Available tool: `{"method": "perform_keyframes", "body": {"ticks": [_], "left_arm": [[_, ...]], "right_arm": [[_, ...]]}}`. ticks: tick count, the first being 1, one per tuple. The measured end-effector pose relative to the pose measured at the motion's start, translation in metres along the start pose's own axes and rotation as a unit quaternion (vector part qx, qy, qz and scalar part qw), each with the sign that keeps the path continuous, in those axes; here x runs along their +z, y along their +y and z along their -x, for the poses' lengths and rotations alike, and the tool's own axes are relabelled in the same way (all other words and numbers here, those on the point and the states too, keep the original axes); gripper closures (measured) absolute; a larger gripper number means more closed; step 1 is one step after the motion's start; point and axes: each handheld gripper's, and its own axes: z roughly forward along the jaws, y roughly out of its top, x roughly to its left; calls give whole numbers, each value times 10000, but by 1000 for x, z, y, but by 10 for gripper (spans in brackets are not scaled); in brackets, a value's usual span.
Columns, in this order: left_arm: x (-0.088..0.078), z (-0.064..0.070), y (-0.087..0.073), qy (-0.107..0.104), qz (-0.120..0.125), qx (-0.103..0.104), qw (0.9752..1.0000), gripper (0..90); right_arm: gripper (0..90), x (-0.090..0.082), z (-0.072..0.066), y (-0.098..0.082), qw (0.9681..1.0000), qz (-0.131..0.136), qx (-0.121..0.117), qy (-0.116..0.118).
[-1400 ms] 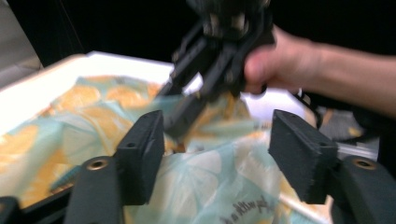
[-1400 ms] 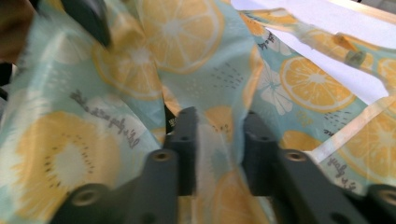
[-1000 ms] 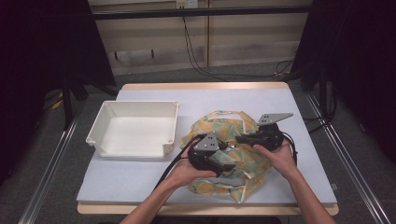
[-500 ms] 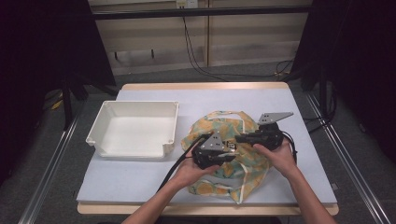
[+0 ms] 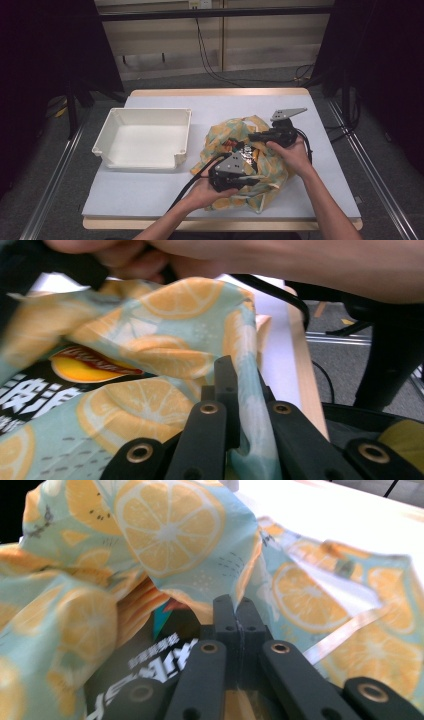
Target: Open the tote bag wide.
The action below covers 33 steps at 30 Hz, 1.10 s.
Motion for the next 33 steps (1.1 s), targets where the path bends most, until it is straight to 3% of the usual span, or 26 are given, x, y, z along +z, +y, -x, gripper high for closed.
{"method": "perform_keyframes", "body": {"ticks": [12,19,22,28,30,33], "left_arm": [[0,13,2,-235,33,178,9996,900],[7,26,4,-308,-67,273,9991,900],[9,29,6,-332,-133,403,9985,900],[11,30,3,-306,-165,348,9988,900],[14,31,-1,-183,-254,326,9990,900],[17,24,-7,-297,-257,205,9990,900]], "right_arm": [[900,12,27,19,9997,64,218,-116],[900,22,42,30,9991,79,334,-240],[900,27,46,32,9989,76,381,-267],[900,43,51,32,9982,-75,425,-410],[900,45,55,31,9974,-52,501,-507],[900,46,59,29,9964,-1,584,-613]]}}
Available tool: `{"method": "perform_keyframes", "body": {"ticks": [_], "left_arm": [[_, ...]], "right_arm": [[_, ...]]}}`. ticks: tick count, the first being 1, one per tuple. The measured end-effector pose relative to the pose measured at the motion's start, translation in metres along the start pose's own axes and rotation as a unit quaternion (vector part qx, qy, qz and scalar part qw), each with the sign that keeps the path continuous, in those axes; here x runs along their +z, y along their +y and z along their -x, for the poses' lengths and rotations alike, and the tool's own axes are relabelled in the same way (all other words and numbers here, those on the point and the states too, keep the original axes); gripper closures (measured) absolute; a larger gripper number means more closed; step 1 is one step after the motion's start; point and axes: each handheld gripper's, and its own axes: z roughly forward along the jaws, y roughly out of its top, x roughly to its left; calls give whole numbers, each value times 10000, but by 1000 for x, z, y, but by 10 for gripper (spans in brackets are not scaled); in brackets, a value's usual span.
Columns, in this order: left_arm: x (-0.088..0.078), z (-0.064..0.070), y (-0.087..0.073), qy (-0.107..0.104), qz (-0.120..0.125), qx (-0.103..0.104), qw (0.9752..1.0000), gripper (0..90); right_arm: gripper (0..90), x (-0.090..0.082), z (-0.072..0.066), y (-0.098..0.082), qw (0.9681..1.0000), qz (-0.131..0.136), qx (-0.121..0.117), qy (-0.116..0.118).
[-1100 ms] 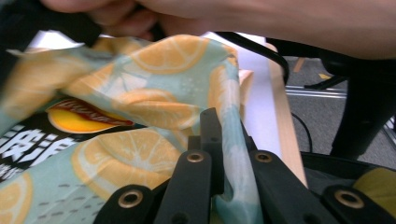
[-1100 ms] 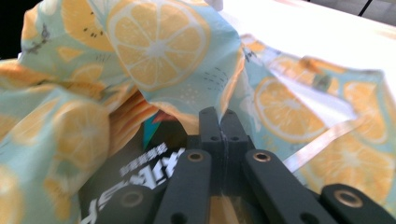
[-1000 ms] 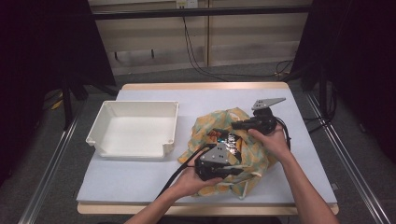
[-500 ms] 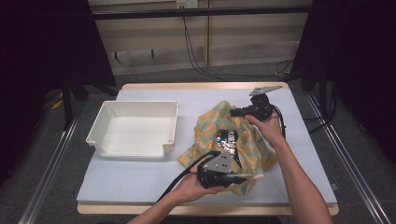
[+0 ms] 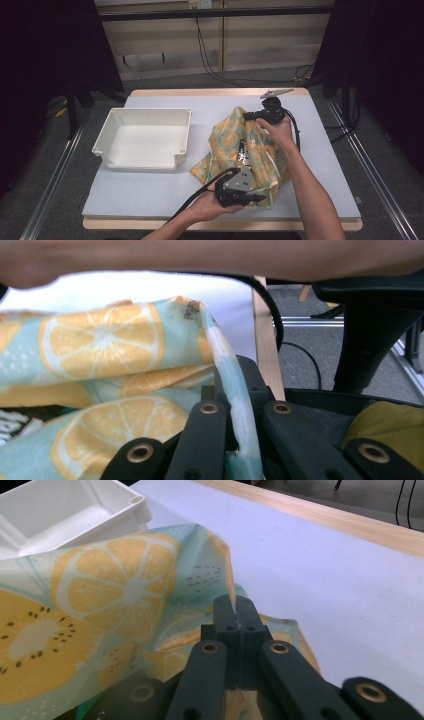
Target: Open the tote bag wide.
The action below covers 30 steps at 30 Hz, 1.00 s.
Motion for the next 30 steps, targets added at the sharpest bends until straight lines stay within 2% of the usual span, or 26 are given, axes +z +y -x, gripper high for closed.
{"method": "perform_keyframes", "body": {"ticks": [3,4,6,9,11,13,15,16,19,21,26,27,28,30], "left_arm": [[-3,-3,-2,-26,58,-140,9999,891],[-5,-4,-1,6,66,-131,9999,876],[-7,-6,-2,47,183,-249,9995,836],[-14,-9,-4,168,218,-317,9991,788],[-19,-9,-5,237,256,-353,9988,741],[-24,-9,-5,315,296,-380,9983,683],[-30,-7,-5,401,369,-422,9976,650],[-33,-7,-6,454,356,-410,9975,618],[-41,-5,-7,551,363,-448,9968,550],[-46,-4,-8,605,413,-475,9962,506],[-62,-3,-8,623,566,-545,9950,495],[-66,-2,-7,624,673,-568,9942,501],[-71,-3,-7,647,671,-529,9942,515],[-82,-6,-5,730,845,-566,9921,553]], "right_arm": [[900,0,-3,-4,9999,-12,-29,138],[900,-1,-5,-4,9998,-15,-59,172],[886,-5,-8,-5,9997,44,-83,218],[744,-14,-11,-4,9997,110,-115,188],[733,-23,-14,-3,9995,170,-162,223],[627,-32,-18,-3,9995,187,-191,156],[586,-42,-20,-4,9994,178,-202,200],[556,-47,-22,-4,9994,220,-217,150],[517,-64,-30,-8,9990,364,-211,165],[492,-74,-36,-10,9988,355,-262,218],[427,-90,-63,-15,9976,343,-468,382],[426,-92,-68,-16,9973,339,-514,399],[417,-94,-73,-16,9970,339,-536,449],[401,-97,-82,-17,9965,326,-597,482]]}}
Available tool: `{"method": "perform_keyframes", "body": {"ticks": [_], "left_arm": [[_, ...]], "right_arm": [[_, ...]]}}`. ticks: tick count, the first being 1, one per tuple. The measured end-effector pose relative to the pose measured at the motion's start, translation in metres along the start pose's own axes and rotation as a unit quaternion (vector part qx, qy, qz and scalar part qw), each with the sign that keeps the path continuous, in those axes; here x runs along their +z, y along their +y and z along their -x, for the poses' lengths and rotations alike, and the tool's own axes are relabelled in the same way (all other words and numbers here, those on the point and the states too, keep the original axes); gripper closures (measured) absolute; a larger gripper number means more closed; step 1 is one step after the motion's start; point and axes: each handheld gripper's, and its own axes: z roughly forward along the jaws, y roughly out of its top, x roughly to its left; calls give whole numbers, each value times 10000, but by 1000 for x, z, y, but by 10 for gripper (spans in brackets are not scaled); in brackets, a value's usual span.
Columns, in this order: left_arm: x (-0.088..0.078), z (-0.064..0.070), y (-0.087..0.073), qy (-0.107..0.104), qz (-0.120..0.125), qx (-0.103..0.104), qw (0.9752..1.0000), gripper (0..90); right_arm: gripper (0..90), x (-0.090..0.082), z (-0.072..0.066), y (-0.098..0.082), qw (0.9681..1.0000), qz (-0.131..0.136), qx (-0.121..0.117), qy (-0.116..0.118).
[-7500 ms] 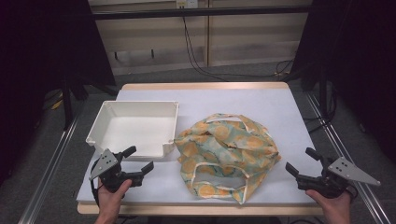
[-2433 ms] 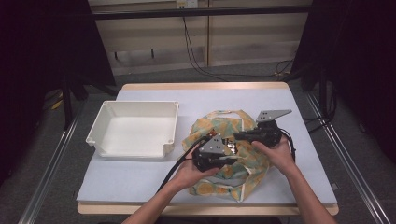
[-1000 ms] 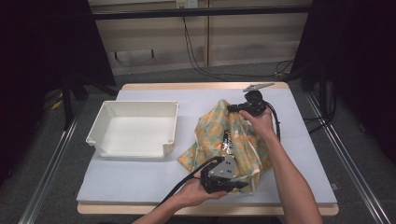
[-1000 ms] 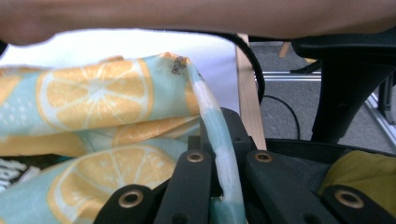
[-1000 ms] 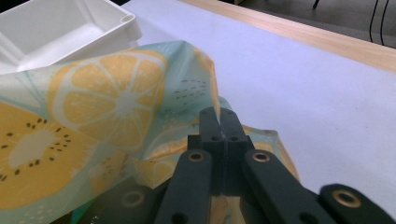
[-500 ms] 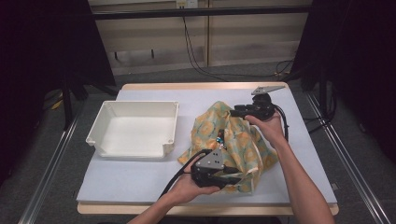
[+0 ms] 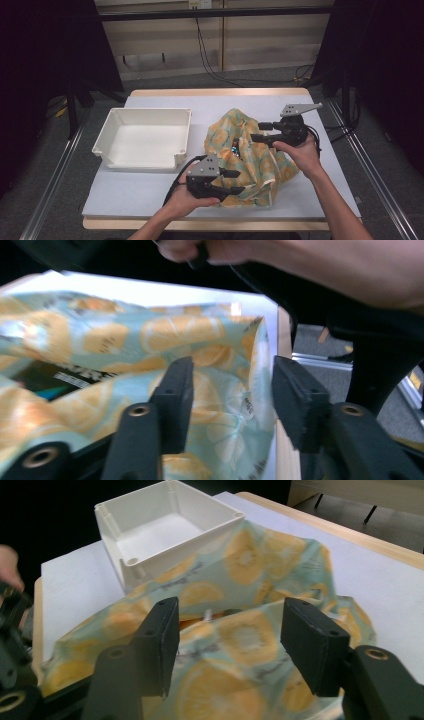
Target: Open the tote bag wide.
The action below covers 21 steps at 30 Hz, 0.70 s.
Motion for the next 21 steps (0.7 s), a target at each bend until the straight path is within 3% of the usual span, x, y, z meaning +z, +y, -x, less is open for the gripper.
{"method": "perform_keyframes", "body": {"ticks": [3,4,6,8,11,13,14,18,21], "left_arm": [[-7,-15,5,49,75,-104,9999,581],[-6,-22,5,66,-11,-204,9998,589],[-1,-33,3,328,-143,-171,9992,621],[8,-40,-3,365,-198,-270,9988,640],[22,-42,-15,485,-435,-214,9976,578],[29,-43,-22,640,-662,-254,9954,483],[30,-43,-24,635,-610,-287,9957,452],[33,-40,-25,715,-737,-105,9947,457],[39,-36,-27,799,-889,37,9928,534]], "right_arm": [[380,0,-14,-2,9999,-55,-85,34],[368,1,-17,-3,9999,-106,-68,61],[346,3,-24,-6,9998,-155,-102,44],[322,6,-29,-11,9998,-176,-108,77],[270,15,-35,-19,9993,-313,-178,50],[256,21,-36,-26,9991,-380,-193,84],[251,24,-37,-28,9988,-432,-236,3],[248,32,-38,-37,9986,-470,-243,-87],[297,37,-39,-40,9972,-642,-337,-185]]}}
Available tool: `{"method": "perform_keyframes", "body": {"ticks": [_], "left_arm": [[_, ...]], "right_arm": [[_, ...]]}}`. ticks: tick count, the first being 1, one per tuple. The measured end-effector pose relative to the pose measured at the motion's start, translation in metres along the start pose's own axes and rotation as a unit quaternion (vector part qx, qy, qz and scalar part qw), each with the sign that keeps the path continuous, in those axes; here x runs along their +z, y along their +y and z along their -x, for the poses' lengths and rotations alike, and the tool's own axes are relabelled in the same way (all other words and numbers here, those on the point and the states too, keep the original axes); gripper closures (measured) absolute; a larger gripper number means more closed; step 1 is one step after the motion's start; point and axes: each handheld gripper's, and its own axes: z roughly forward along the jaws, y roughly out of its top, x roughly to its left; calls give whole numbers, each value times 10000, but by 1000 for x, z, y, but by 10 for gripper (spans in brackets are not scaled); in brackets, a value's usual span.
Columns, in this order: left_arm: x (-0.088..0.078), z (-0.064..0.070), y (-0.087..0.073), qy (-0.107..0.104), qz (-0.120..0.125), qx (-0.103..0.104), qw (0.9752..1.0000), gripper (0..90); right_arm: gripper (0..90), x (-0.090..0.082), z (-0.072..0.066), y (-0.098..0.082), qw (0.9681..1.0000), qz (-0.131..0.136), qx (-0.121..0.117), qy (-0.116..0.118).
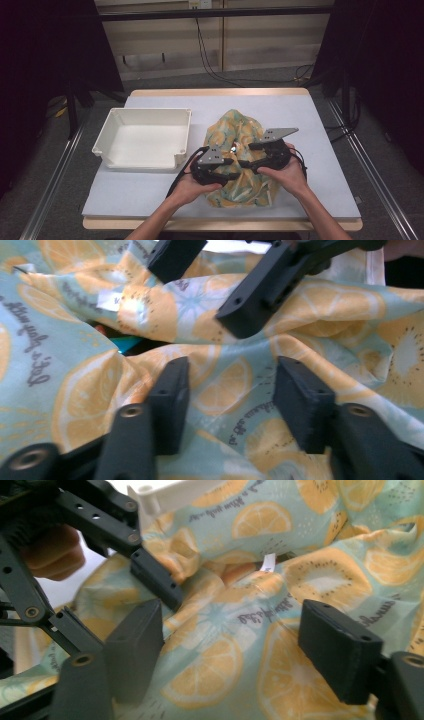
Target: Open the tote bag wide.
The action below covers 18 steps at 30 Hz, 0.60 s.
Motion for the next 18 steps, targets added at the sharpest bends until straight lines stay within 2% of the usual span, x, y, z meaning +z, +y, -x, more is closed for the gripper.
{"method": "perform_keyframes", "body": {"ticks": [1,4,7,10,12,13,18], "left_arm": [[1,1,0,20,-88,64,9999,590],[7,1,-2,165,-113,140,9997,683],[9,0,-3,124,-166,143,9997,773],[11,-1,-6,54,-181,113,9998,880],[12,-1,-8,2,-212,56,9998,900],[11,-1,-8,-1,-208,48,9998,900],[5,-1,-6,-183,-92,-93,9997,900]], "right_arm": [[330,1,0,-1,10000,8,2,-12],[405,5,0,-7,9999,-80,-41,-59],[509,7,2,-11,9999,-99,-48,-123],[686,6,4,-13,9998,-47,-49,-167],[835,4,4,-14,9997,-10,-51,-222],[883,2,5,-14,9998,14,-17,-175],[900,-12,7,-16,9996,169,57,-233]]}}
